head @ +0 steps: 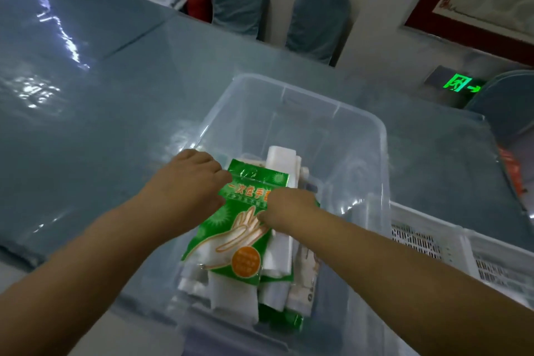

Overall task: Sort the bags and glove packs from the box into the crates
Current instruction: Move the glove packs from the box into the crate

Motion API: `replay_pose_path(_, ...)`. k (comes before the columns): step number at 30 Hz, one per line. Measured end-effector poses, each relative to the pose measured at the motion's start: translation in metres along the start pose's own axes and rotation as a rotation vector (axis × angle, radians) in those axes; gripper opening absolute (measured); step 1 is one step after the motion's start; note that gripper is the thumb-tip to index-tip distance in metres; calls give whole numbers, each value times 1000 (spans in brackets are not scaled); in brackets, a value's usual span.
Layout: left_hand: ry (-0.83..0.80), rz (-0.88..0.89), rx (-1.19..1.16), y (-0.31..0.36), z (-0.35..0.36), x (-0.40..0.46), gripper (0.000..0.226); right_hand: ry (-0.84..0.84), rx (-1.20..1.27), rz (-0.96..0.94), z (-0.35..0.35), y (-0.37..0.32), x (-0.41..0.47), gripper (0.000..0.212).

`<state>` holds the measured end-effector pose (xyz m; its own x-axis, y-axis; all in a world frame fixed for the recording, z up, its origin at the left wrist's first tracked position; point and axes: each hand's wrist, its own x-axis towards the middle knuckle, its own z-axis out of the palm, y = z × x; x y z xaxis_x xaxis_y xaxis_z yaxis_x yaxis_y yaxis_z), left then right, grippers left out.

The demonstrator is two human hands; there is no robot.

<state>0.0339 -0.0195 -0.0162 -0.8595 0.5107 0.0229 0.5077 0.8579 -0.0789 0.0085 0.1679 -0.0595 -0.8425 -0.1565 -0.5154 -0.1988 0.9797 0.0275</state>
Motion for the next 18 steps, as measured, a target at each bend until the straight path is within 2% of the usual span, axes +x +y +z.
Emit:
replay_pose_path(2, -18, 4, 0, 3, 3, 0, 38, 53, 34, 62, 10, -6, 4, 40)
replay_pose_path(4, -22, -1, -18, 3, 4, 1, 36, 93, 106, 111, 19, -11, 5, 41)
replay_pose_path(9, -6, -23, -43, 3, 3, 0, 36, 201, 354, 198, 32, -18, 2, 24)
replay_pose_path(13, 3, -29, -51, 4, 2, -1, 37, 257, 611, 114, 8, -8, -1, 10)
replay_pose_path(16, 36, -70, -166, 4, -6, 0, 41, 459, 759, 94, -21, 8, -15, 29)
replay_pose_path(18, 75, -121, -284, 4, -12, 0, 45, 623, 808, 71, -38, 22, -30, 29)
